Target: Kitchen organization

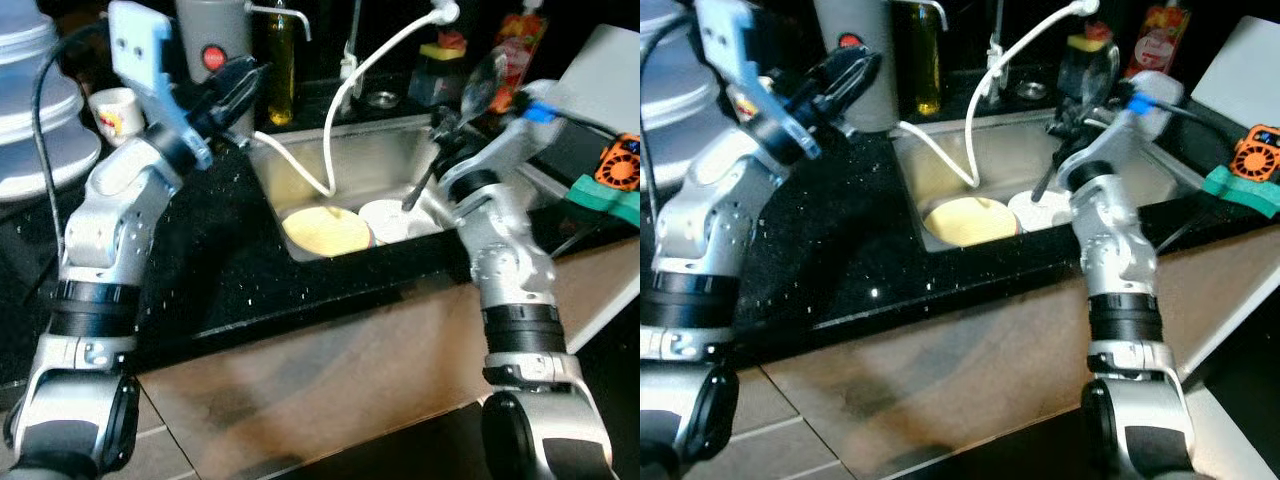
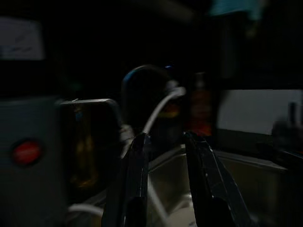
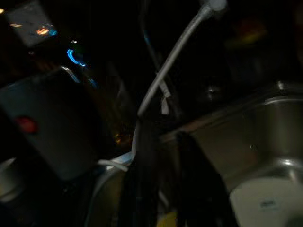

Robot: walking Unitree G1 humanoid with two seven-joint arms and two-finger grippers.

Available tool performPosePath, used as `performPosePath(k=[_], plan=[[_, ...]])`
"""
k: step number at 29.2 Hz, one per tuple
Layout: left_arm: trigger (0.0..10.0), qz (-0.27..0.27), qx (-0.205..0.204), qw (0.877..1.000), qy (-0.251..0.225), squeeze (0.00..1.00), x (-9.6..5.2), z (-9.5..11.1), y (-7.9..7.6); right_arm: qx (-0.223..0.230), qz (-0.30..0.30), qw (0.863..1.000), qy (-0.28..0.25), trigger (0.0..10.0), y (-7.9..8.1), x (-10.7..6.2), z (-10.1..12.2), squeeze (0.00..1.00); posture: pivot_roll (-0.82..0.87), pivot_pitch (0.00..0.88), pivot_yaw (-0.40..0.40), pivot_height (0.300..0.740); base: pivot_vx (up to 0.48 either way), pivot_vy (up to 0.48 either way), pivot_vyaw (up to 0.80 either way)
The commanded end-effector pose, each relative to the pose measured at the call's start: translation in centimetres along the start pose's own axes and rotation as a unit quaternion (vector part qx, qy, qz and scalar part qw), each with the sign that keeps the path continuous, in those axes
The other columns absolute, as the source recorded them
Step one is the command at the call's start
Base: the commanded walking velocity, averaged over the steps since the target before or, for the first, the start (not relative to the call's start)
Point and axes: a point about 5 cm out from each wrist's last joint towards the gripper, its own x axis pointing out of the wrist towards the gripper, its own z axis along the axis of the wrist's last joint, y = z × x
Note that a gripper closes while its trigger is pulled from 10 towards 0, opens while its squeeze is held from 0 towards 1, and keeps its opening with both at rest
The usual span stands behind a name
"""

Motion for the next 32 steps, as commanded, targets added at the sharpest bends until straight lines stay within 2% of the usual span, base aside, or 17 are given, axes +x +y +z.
performPosePath(k=[1, 4, 5, 7, 8, 9, 13, 16, 18, 19, 20, 21, 26, 27, 28, 29, 32], plan=[[10.0, 0.045, 0.025, 0.998, 0.019, 0.00, 0.0, 0.0, 1.2, 0.005, -0.007, 1.000, 0.021, 10.0, 0.1, 0.1, -1.8, 1.00, 0.03, 0.000, -0.035, 0.740, 0.000, 0.000, 0.00], [10.0, 0.112, 0.043, 0.992, 0.045, 0.00, -0.2, -0.5, 2.6, -0.007, 0.011, 0.999, 0.038, 10.0, 0.9, 0.2, -3.0, 1.00, 0.06, 0.000, -0.041, 0.740, 0.000, 0.000, 0.00], [10.0, 0.159, 0.071, 0.982, 0.078, 0.00, -0.6, -1.1, 3.8, -0.003, 0.029, 0.999, 0.029, 10.0, 1.6, 0.2, -3.0, 0.00, 0.06, 0.000, -0.041, 0.740, 0.000, 0.000, 0.00], [10.0, 0.201, 0.113, 0.966, 0.117, 0.00, -1.2, -1.6, 4.9, -0.001, 0.045, 0.999, 0.007, 10.0, 2.3, 0.3, -2.5, 0.00, 0.07, 0.000, -0.043, 0.740, 0.000, 0.000, 0.00], [10.0, 0.266, 0.167, 0.931, 0.188, 0.00, -2.9, -2.3, 7.2, -0.003, 0.090, 0.994, -0.058, 10.0, 3.9, 0.0, -0.2, 0.00, 0.06, 0.000, -0.022, 0.740, 0.000, 0.000, 0.00], [10.0, 0.286, 0.182, 0.917, 0.209, 0.00, -3.6, -2.4, 8.1, -0.006, 0.108, 0.990, -0.087, 10.0, 4.5, -0.2, 0.8, 0.00, 0.06, 0.000, -0.022, 0.740, 0.000, 0.000, 0.00], [10.0, 0.318, 0.178, 0.901, 0.235, 0.00, -5.0, -2.3, 9.5, -0.009, 0.140, 0.981, -0.135, 10.0, 5.2, -1.0, 2.6, 0.00, 0.05, 0.000, -0.009, 0.740, 0.000, 0.000, 0.00], [10.0, 0.345, 0.192, 0.866, 0.308, 0.00, -8.4, -2.9, 11.6, -0.025, 0.154, 0.970, -0.184, 10.0, 4.8, -2.8, 4.5, 0.00, 0.05, 0.000, 0.012, 0.740, 0.000, 0.000, 0.00], [10.0, 0.347, 0.158, 0.862, 0.335, 0.00, -10.1, -3.2, 12.2, -0.032, 0.147, 0.969, -0.195, 10.0, 4.2, -3.6, 4.9, 0.00, 0.05, 0.000, 0.015, 0.740, 0.000, 0.000, 0.00], [10.0, 0.339, 0.149, 0.863, 0.344, 0.31, -10.7, -3.4, 12.2, -0.041, 0.142, 0.969, -0.196, 10.0, 3.8, -4.0, 4.8, 0.00, 0.05, 0.000, 0.014, 0.740, 0.000, 0.000, 0.00], [10.0, 0.332, 0.136, 0.865, 0.352, 0.89, -11.1, -3.6, 12.0, -0.048, 0.138, 0.970, -0.196, 10.0, 3.6, -4.2, 4.7, 0.00, 0.05, 0.000, 0.014, 0.740, 0.000, 0.000, 0.00], [10.0, 0.326, 0.128, 0.865, 0.359, 1.00, -11.5, -3.7, 11.9, -0.053, 0.135, 0.970, -0.195, 10.0, 3.4, -4.3, 4.5, 0.00, 0.05, 0.000, 0.014, 0.740, 0.000, 0.000, 0.00], [10.0, 0.331, 0.116, 0.851, 0.390, 1.00, -12.8, -4.4, 12.2, -0.056, 0.129, 0.973, -0.186, 10.0, 3.1, -4.7, 4.0, 0.00, 0.07, 0.000, 0.001, 0.740, 0.000, 0.000, 0.00], [10.0, 0.329, 0.108, 0.849, 0.398, 0.23, -13.1, -4.7, 12.1, -0.057, 0.129, 0.973, -0.182, 10.0, 3.1, -4.8, 3.9, 0.00, 0.07, 0.000, 0.001, 0.740, 0.000, 0.000, 0.00], [10.0, 0.327, 0.103, 0.848, 0.404, 0.23, -13.2, -4.9, 12.0, -0.057, 0.129, 0.974, -0.180, 10.0, 3.1, -4.8, 3.7, 0.00, 0.07, 0.000, -0.001, 0.740, 0.000, 0.000, 0.00], [10.0, 0.328, 0.093, 0.846, 0.410, 0.00, -13.5, -5.3, 12.0, -0.057, 0.128, 0.974, -0.175, 10.0, 3.1, -5.0, 3.6, 0.00, 0.07, 0.000, -0.001, 0.740, 0.000, 0.000, 0.00], [10.0, 0.330, 0.078, 0.842, 0.420, 0.00, -14.0, -5.9, 12.0, -0.058, 0.128, 0.975, -0.170, 10.0, 3.2, -5.2, 3.5, 0.00, 0.07, 0.000, -0.001, 0.740, 0.000, 0.000, 0.00]])
